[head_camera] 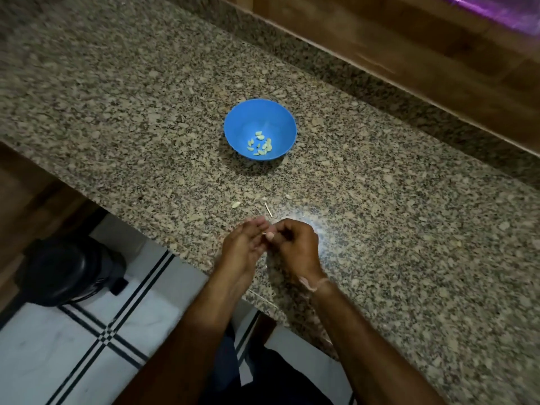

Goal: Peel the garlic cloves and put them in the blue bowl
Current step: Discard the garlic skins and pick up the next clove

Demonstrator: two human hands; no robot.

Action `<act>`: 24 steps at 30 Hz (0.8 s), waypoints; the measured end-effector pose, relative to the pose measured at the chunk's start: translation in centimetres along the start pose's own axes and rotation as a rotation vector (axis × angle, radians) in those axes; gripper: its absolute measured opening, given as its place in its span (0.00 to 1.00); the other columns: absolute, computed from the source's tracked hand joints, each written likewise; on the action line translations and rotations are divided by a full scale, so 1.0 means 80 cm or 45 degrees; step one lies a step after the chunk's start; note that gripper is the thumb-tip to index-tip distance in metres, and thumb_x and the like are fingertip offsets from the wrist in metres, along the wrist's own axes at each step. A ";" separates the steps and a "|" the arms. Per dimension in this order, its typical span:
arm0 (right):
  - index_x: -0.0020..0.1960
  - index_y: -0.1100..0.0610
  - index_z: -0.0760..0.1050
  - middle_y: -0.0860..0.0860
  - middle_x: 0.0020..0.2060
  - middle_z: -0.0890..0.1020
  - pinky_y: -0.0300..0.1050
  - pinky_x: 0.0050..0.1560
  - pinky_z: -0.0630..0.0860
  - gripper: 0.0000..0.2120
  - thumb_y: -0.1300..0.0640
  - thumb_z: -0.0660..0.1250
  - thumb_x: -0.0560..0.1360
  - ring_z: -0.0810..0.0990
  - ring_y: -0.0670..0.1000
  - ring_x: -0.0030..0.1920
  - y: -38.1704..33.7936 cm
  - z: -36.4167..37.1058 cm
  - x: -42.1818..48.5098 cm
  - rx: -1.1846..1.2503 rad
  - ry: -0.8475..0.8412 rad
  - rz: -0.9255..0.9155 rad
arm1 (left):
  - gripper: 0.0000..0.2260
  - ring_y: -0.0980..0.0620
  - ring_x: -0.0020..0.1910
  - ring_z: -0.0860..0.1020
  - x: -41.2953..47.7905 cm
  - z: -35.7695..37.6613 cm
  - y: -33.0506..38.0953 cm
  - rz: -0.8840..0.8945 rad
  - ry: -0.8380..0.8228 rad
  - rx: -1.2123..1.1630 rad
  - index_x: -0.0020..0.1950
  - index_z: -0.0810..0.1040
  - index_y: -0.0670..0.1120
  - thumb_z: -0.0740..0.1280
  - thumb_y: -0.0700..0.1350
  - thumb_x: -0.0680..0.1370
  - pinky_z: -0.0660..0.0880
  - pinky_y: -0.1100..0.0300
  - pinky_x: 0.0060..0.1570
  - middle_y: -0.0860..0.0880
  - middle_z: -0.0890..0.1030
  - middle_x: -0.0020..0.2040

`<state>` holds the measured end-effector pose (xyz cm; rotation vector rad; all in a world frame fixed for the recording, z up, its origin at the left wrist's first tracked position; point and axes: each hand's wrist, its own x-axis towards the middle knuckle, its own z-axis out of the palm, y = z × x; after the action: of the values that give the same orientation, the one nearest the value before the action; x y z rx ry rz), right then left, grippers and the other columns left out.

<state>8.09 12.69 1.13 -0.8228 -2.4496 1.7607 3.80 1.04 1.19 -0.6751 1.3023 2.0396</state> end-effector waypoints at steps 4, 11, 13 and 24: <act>0.50 0.57 0.88 0.46 0.47 0.89 0.45 0.55 0.84 0.07 0.66 0.74 0.77 0.87 0.44 0.50 -0.016 -0.004 -0.017 0.066 -0.063 0.013 | 0.14 0.51 0.41 0.80 0.003 0.023 0.002 -0.231 0.073 -0.440 0.46 0.80 0.43 0.62 0.50 0.85 0.79 0.59 0.42 0.47 0.83 0.41; 0.51 0.56 0.86 0.48 0.47 0.88 0.47 0.52 0.85 0.09 0.69 0.73 0.77 0.87 0.49 0.49 -0.019 -0.022 -0.031 0.201 0.081 -0.088 | 0.17 0.55 0.31 0.72 0.011 0.017 0.001 -0.283 0.163 -0.571 0.40 0.73 0.47 0.60 0.54 0.86 0.75 0.62 0.41 0.51 0.74 0.30; 0.56 0.57 0.85 0.48 0.51 0.88 0.45 0.54 0.84 0.11 0.69 0.72 0.78 0.87 0.49 0.53 -0.008 -0.035 -0.024 0.191 0.165 -0.098 | 0.17 0.56 0.28 0.69 0.011 0.004 0.005 -0.265 0.161 -0.533 0.41 0.71 0.47 0.59 0.54 0.86 0.67 0.65 0.30 0.51 0.73 0.31; 0.67 0.59 0.79 0.55 0.61 0.78 0.49 0.61 0.76 0.19 0.70 0.67 0.78 0.77 0.52 0.59 0.027 0.006 0.006 -0.544 0.040 -0.386 | 0.19 0.56 0.25 0.69 -0.004 -0.035 0.008 -0.200 0.172 -0.488 0.38 0.70 0.48 0.58 0.54 0.87 0.64 0.66 0.22 0.52 0.71 0.30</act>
<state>8.44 12.98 -1.05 -0.4483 -2.7893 1.1373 3.77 -1.83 0.72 -1.0683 0.8986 2.1610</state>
